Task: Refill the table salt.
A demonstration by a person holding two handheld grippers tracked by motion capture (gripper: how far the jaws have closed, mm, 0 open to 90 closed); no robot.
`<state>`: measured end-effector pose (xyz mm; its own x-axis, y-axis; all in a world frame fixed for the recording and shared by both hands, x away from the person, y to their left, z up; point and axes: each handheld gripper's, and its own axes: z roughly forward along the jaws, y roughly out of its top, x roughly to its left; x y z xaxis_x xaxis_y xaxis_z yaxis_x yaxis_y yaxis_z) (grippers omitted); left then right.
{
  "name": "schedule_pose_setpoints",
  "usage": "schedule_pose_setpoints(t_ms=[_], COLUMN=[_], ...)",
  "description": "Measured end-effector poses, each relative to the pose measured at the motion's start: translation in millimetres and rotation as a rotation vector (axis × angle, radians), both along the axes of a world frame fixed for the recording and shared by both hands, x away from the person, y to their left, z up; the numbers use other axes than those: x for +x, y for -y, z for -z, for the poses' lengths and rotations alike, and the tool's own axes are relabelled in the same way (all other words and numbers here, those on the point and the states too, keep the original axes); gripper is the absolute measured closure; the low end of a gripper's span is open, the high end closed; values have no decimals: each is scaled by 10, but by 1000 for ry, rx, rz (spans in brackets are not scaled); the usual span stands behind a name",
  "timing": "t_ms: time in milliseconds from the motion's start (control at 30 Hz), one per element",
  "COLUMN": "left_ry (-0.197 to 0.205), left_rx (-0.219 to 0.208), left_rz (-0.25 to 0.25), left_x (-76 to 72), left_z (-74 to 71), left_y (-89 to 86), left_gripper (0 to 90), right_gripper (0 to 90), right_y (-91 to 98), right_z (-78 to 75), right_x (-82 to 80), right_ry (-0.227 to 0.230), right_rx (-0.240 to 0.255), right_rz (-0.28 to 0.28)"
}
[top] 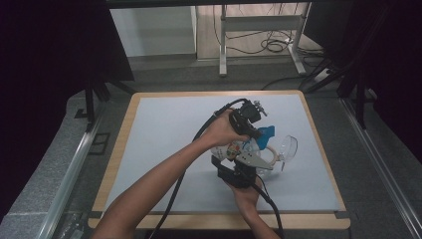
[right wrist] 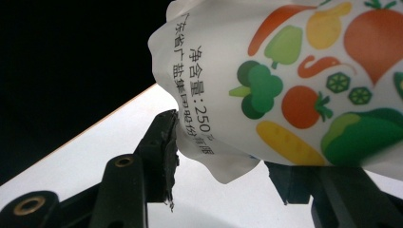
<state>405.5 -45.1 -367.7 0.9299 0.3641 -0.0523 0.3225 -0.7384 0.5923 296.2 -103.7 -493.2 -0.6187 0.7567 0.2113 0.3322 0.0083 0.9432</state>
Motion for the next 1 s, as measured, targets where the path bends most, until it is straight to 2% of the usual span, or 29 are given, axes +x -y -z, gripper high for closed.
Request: schedule_pose_setpoints(t_ms=[1000], left_ry=[0], left_rx=[18], left_rz=[6], left_x=[0], left_z=[9], left_y=[61], left_gripper=[900], right_gripper=[491], right_y=[16], right_z=[-25], right_x=[0], right_ry=[-3], right_rx=[15], right_rz=[2])
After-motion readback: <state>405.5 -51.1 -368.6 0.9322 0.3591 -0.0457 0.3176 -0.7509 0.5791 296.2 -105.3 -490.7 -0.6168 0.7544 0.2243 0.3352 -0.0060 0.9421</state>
